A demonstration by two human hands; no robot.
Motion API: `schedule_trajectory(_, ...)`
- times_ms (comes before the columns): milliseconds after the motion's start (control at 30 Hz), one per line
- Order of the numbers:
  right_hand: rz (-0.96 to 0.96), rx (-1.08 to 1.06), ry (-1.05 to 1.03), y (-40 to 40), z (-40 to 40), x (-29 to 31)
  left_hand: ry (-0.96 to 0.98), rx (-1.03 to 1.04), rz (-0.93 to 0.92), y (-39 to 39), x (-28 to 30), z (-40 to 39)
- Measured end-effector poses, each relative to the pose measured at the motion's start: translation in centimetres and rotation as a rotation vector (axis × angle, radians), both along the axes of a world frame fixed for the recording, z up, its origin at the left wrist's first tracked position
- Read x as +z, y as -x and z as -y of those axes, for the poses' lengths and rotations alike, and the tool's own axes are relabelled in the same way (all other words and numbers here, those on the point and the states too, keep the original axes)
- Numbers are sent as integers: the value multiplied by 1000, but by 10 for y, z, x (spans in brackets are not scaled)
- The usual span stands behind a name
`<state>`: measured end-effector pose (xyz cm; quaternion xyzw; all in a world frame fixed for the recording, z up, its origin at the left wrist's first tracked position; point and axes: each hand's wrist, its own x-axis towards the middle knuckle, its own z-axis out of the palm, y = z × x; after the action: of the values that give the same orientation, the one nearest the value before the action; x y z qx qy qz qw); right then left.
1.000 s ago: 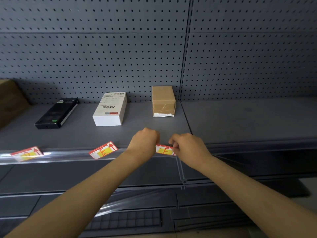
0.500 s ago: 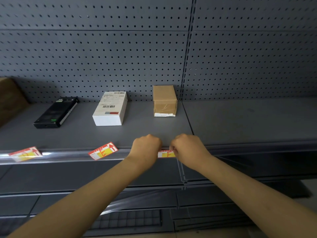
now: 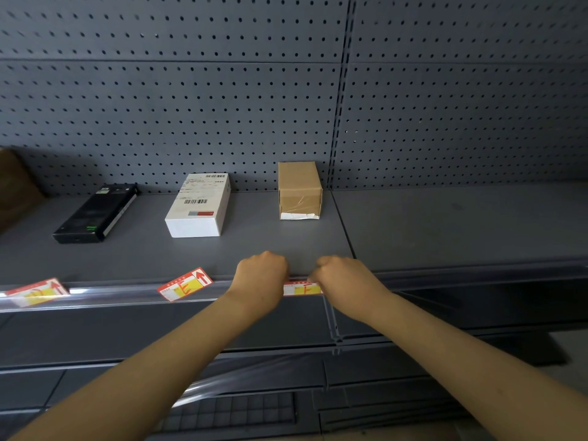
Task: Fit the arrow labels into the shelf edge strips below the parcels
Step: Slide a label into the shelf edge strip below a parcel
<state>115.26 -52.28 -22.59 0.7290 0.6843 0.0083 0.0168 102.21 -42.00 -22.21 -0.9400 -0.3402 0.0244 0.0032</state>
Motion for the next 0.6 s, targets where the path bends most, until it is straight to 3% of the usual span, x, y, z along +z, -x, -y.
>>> schedule_trajectory(333,-74,-9,-90,3,-4,-10,16,20,6,2,-1,6)
schedule_trajectory(600,-268,-133,-132,-9,3,-2,128,48,70,1,-1,5)
